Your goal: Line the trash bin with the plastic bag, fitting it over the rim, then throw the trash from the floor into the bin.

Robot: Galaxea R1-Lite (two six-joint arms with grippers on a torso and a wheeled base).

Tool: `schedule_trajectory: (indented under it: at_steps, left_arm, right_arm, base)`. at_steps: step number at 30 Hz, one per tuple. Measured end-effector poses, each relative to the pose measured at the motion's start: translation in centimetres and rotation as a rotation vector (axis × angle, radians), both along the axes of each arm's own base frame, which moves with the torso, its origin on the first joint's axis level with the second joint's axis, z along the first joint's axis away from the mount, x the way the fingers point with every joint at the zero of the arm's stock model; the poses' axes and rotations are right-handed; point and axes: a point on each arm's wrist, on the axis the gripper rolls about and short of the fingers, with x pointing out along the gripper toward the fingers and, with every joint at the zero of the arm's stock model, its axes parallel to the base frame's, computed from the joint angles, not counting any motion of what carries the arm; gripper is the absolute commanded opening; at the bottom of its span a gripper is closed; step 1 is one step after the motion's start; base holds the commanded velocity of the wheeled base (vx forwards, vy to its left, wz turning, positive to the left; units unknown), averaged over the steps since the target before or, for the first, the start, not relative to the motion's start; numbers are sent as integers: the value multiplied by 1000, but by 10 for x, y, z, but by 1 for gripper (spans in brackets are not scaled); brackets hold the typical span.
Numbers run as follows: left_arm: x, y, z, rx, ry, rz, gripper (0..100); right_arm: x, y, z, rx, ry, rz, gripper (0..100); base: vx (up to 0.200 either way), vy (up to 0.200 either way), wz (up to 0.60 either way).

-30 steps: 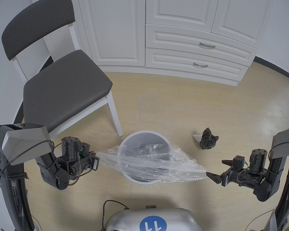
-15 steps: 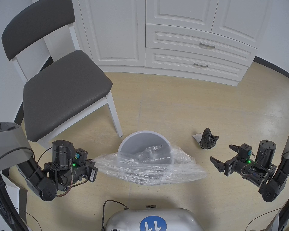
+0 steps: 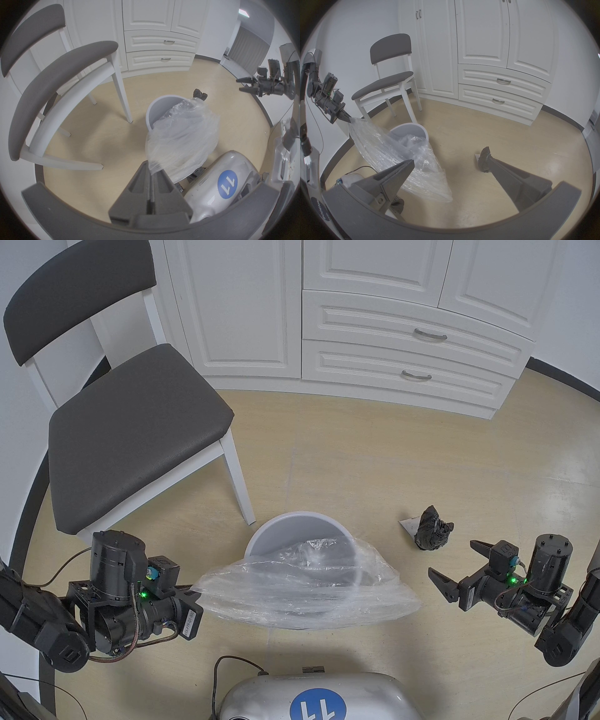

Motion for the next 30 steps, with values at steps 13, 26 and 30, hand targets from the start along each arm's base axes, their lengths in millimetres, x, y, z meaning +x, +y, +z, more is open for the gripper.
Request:
schedule_trajectory:
  at_steps: [13,26,30]
  left_arm:
    - [23,-5,-24,17,72,29,0]
    - [77,20,-81,2,105,151,0]
    - [83,25,-84,-17,86,160,0]
  right_arm:
    - [-2,16,-7,-18,21,-9,100]
    - [18,67,-7,-98,100,-39,100]
    - [26,85,2,-177,171,-44,100]
  base:
    - [0,0,0]
    - [0,0,0]
    - [0,0,0]
